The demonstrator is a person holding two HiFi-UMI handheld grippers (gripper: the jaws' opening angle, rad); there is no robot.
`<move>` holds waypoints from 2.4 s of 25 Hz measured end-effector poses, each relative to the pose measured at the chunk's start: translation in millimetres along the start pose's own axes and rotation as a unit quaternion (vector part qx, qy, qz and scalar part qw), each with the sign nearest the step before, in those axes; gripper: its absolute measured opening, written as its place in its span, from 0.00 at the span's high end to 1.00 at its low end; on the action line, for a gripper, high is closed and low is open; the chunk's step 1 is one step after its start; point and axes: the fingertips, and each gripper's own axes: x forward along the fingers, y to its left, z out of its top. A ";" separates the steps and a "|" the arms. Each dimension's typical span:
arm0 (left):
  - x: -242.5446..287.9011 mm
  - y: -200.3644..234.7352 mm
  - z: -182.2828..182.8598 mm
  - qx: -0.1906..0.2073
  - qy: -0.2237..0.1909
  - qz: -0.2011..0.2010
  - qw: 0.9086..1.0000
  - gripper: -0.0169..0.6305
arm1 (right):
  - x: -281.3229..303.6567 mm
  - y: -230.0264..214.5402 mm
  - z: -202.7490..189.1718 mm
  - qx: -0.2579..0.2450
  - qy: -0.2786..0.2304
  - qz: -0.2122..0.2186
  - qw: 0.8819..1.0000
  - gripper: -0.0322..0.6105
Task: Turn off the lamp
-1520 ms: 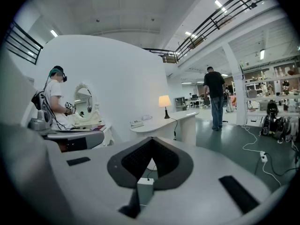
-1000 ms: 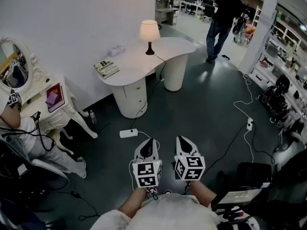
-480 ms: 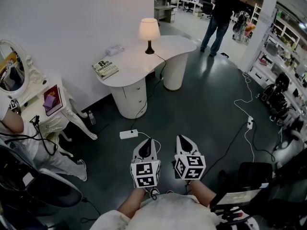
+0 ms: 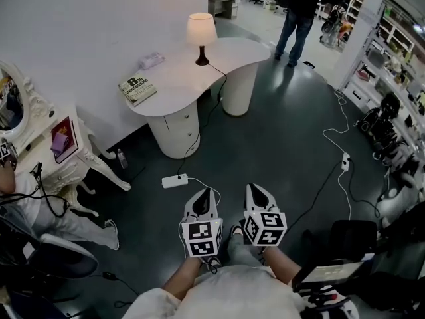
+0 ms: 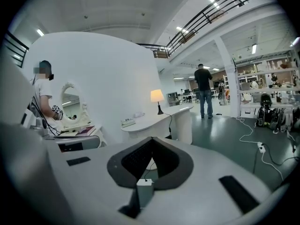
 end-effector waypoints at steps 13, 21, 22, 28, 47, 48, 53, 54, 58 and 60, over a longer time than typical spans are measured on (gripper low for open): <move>93.4 -1.8 26.5 0.000 0.002 0.017 1.000 0.96 | 77.8 -49.2 35.2 -0.014 0.013 0.019 1.000 0.95; 150.9 -16.7 40.0 0.000 0.011 0.031 0.999 0.96 | 118.3 -91.8 61.4 -0.022 0.020 0.036 0.999 0.95; 157.9 -18.6 40.7 0.001 0.013 0.033 0.999 0.96 | 123.2 -97.0 62.3 -0.020 0.022 0.038 0.999 0.95; 193.4 -24.8 42.7 0.001 0.021 0.048 0.999 0.96 | 148.9 -124.3 66.2 -0.017 0.032 0.050 0.998 0.95; 271.7 -21.9 44.4 -0.002 0.043 0.068 0.997 0.96 | 213.6 -174.9 74.9 0.001 0.050 0.060 0.997 0.95; 278.7 -20.2 46.7 -0.003 0.041 0.069 0.997 0.96 | 219.7 -177.7 76.6 0.000 0.051 0.059 0.997 0.95; 320.4 -9.6 56.8 -0.016 0.042 0.071 0.996 0.96 | 256.4 -186.7 91.2 -0.015 0.059 0.067 0.996 0.95; 329.5 -7.8 59.6 -0.018 0.042 0.070 0.996 0.96 | 265.2 -188.6 96.0 -0.019 0.060 0.068 0.996 0.95; 364.7 5.2 71.0 -0.024 0.041 0.075 0.996 0.96 | 302.6 -189.6 113.3 -0.031 0.064 0.080 0.994 0.95; 381.7 12.5 77.1 -0.027 0.039 0.078 0.996 0.96 | 321.7 -188.0 120.0 -0.038 0.068 0.088 0.993 0.95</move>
